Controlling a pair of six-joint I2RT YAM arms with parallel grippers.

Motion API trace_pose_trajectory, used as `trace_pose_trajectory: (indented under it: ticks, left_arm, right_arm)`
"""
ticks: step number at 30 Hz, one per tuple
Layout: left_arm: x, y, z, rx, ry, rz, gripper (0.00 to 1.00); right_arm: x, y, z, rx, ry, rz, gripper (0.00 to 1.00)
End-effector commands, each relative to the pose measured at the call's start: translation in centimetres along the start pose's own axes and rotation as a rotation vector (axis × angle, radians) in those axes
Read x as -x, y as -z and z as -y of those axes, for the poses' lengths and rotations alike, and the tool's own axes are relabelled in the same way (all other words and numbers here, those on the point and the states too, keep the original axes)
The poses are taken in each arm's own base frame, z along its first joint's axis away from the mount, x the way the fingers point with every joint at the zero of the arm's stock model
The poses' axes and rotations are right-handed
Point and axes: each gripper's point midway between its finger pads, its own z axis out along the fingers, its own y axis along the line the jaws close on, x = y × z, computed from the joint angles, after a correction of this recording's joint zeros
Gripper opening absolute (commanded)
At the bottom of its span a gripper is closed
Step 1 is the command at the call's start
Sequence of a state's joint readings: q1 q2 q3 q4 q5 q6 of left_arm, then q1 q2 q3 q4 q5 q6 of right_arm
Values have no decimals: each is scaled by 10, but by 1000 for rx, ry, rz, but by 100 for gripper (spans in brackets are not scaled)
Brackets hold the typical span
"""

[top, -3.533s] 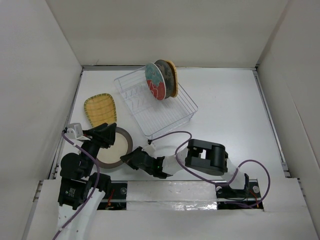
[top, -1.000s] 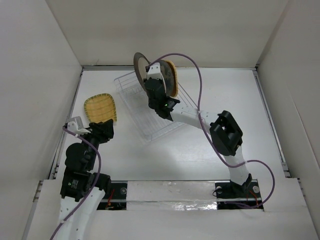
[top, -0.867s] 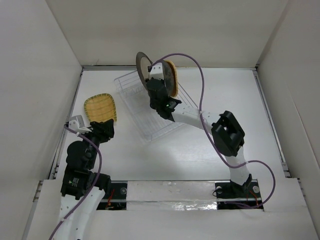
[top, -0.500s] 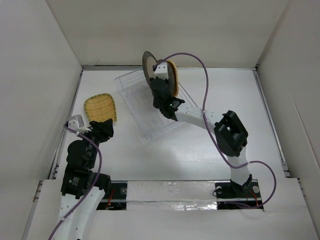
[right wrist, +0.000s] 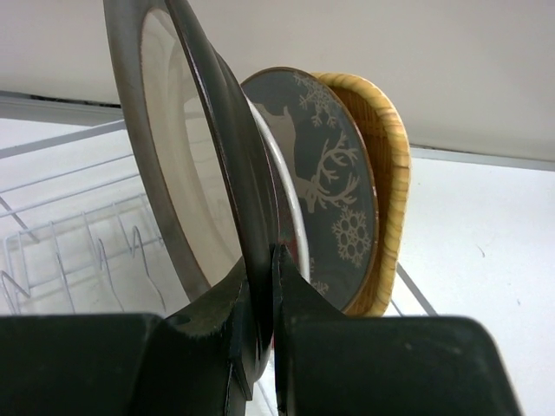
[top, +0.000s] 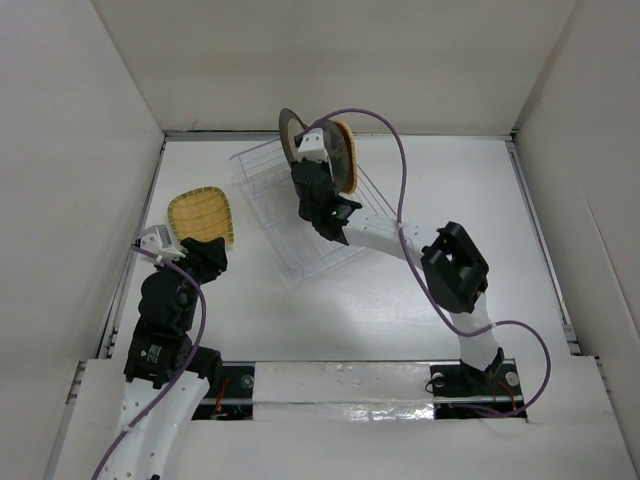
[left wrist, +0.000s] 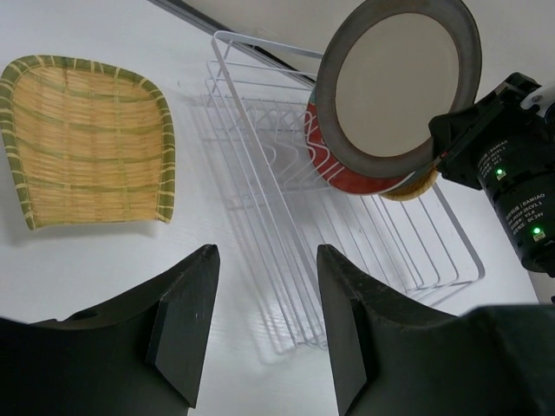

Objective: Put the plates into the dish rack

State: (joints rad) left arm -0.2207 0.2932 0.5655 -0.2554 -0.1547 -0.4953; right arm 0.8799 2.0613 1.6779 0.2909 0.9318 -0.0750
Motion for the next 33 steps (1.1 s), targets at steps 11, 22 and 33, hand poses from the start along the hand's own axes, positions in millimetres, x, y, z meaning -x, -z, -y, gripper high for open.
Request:
trace_pose_trajectory:
  ticks: [11, 22, 33]
  left_arm:
    - [-8, -23, 4, 40, 198, -19, 16]
    - [-35, -48, -36, 228, 325, 13, 43]
    - [-39, -74, -99, 528, 284, 76, 62]
  right_arm:
    - [-4, 11, -36, 43, -179, 36, 7]
    - [42, 44, -24, 208, -291, 49, 77]
    - [91, 115, 7, 471, -426, 91, 82]
